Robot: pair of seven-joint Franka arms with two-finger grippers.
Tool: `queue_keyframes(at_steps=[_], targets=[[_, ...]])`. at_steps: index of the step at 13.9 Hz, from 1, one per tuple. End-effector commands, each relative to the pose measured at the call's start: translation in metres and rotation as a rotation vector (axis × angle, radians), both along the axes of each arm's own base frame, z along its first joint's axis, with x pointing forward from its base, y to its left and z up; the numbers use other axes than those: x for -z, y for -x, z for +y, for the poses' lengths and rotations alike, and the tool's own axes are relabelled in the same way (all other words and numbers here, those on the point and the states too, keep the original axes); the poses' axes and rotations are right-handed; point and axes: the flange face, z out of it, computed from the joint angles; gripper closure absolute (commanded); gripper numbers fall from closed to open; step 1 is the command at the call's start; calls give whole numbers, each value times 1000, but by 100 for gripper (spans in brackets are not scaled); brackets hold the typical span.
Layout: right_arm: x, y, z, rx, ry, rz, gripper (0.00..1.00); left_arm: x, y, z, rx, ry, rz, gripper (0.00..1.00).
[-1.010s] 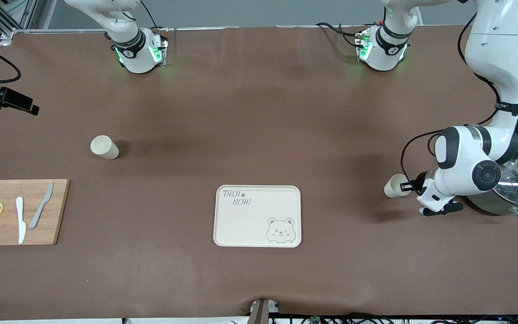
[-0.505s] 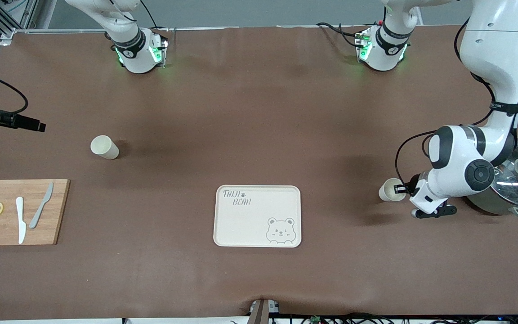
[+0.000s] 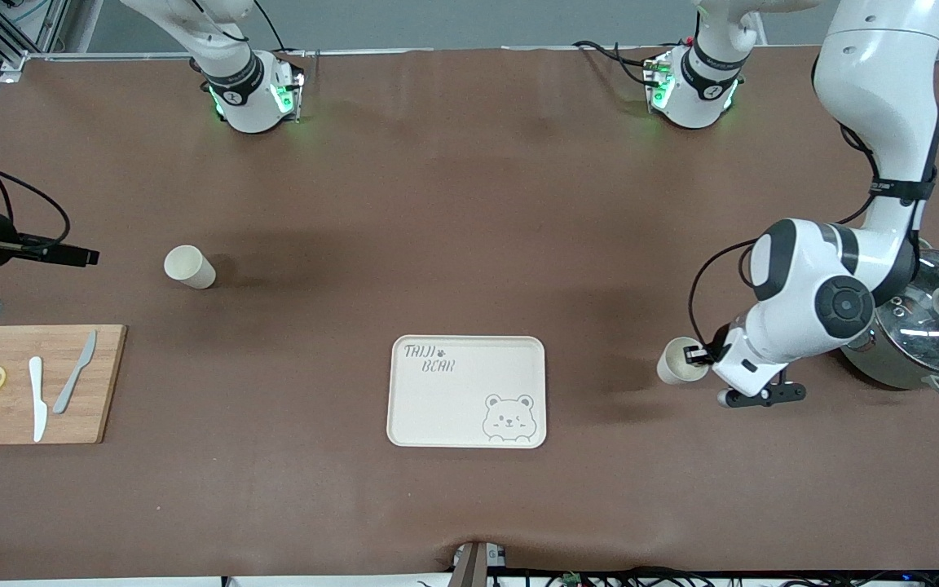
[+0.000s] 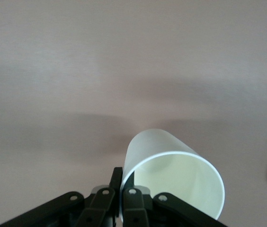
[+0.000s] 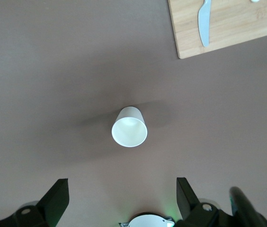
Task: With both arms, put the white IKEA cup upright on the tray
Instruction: 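Close the left gripper on the cup rim and lift it, then carry the cup with the left gripper while the right gripper reaches the other cup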
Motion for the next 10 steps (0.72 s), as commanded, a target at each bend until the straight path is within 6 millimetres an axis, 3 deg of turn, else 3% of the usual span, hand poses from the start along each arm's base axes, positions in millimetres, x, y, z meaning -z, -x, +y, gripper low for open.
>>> queue_keyframes(at_steps=[1, 3, 7, 10], targets=[[7, 18, -3, 4, 1, -10, 0, -11, 1, -28, 14, 14, -6, 100], [22, 32, 0, 7, 11, -49, 0, -10, 3, -44, -27, 15, -1, 100], [69, 56, 5, 8, 20, -80, 0, -15, 8, -127, -36, 61, -12, 100], [103, 67, 5, 0, 23, -100, 0, -14, 15, -174, -106, 72, -10, 100]])
